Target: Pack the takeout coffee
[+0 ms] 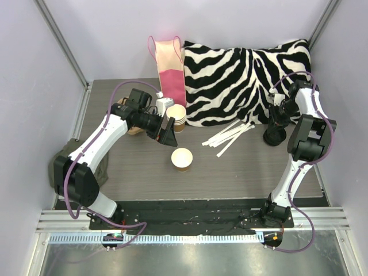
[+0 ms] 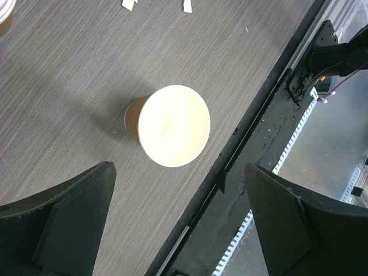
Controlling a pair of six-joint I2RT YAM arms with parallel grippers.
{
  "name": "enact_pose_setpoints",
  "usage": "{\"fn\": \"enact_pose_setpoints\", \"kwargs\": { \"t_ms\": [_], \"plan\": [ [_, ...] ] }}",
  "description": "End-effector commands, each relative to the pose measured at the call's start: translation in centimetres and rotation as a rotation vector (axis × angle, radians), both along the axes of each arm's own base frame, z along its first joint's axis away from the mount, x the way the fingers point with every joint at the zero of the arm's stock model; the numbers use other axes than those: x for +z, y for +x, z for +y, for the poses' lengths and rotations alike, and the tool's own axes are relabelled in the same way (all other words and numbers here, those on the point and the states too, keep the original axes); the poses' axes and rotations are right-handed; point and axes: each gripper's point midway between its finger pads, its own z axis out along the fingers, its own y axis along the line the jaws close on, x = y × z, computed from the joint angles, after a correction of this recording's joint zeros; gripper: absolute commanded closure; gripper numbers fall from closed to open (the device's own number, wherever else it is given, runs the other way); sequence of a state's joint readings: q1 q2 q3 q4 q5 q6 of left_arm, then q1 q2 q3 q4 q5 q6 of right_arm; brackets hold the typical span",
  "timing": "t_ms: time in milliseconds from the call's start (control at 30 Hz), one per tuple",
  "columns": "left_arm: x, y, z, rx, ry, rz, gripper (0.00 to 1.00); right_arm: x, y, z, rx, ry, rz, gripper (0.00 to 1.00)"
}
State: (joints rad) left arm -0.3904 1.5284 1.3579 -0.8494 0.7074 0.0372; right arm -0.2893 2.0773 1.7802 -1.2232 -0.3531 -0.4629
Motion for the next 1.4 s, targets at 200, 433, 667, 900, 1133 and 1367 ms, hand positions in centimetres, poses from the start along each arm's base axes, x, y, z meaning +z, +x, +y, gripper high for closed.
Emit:
{"fn": "enact_pose_setpoints", "kwargs": {
  "t_ms": [200, 433, 667, 900, 1133, 1367],
  "plan": [
    [0.4, 0.5, -0.4, -0.01, -0.019, -0.023, 0.01, -0.1, 0.3, -0.4, -0.013, -0.017, -0.014, 0.68],
    [0.3, 0.5, -0.3, -0.009, -0.017, -0.022, 0.0, -0.1, 0.2, -0.2, -0.011, -0.009, -0.015, 0.79],
    [0.4, 0.6, -0.4, -0.008, -0.017, -0.022, 0.0, 0.5, 0.1, -0.1, -0.014, -0.011, -0.023, 0.99],
    [0.5, 0.4, -0.3, -0.01, -0.018, -0.026, 0.0, 3.2, -0.6, -0.5, -0.014, -0.021, -0.063, 0.99],
    [0.8, 0.3, -0.4, -0.01, -0.024, -0.03, 0.0, 5.2, -1.2, -0.8, -0.011, -0.052, -0.098, 0.99],
    [2.1, 0.5, -0.4, 0.0, -0.041, -0.058, 0.01, 9.1, -0.4, 1.6, 0.038, 0.042, -0.184, 0.99]
  ]
}}
